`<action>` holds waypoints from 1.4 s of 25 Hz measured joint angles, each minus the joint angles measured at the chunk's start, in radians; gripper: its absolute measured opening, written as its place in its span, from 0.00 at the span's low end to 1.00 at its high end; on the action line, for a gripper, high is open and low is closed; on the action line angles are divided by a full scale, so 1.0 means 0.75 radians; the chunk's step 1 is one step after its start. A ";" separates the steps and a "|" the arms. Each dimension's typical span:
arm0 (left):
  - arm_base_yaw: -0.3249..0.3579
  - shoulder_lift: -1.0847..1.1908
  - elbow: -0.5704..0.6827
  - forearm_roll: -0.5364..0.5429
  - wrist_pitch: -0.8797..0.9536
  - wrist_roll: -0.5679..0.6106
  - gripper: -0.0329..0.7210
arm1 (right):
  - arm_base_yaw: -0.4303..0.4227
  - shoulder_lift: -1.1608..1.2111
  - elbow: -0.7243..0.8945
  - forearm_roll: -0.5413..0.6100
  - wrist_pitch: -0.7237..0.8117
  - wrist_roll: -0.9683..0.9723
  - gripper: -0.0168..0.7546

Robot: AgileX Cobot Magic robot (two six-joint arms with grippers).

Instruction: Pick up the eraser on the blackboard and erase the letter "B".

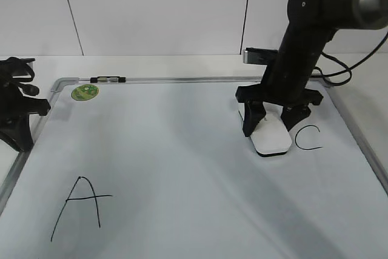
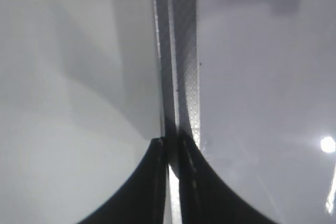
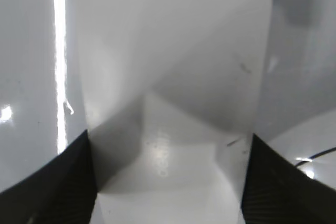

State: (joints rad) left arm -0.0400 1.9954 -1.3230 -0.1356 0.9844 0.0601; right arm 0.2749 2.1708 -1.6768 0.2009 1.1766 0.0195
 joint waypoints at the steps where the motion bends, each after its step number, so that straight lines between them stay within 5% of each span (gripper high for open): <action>1: 0.000 0.000 0.000 0.000 0.000 0.000 0.07 | 0.000 0.000 0.000 0.001 0.000 0.000 0.73; 10: 0.000 0.000 0.000 0.004 0.000 0.000 0.07 | 0.122 0.006 -0.014 -0.045 -0.023 0.009 0.73; 19: 0.000 0.000 0.000 0.004 0.000 0.000 0.07 | 0.267 0.020 -0.014 0.187 -0.058 -0.062 0.73; 27: 0.000 0.000 0.000 -0.001 0.000 0.000 0.07 | 0.183 0.025 -0.014 0.251 -0.063 -0.066 0.73; 35: 0.000 0.000 0.000 -0.001 0.000 0.000 0.07 | 0.010 0.025 -0.019 0.062 -0.012 -0.052 0.73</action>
State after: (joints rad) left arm -0.0400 1.9954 -1.3230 -0.1361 0.9846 0.0601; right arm 0.2823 2.1898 -1.6910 0.2477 1.1679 -0.0192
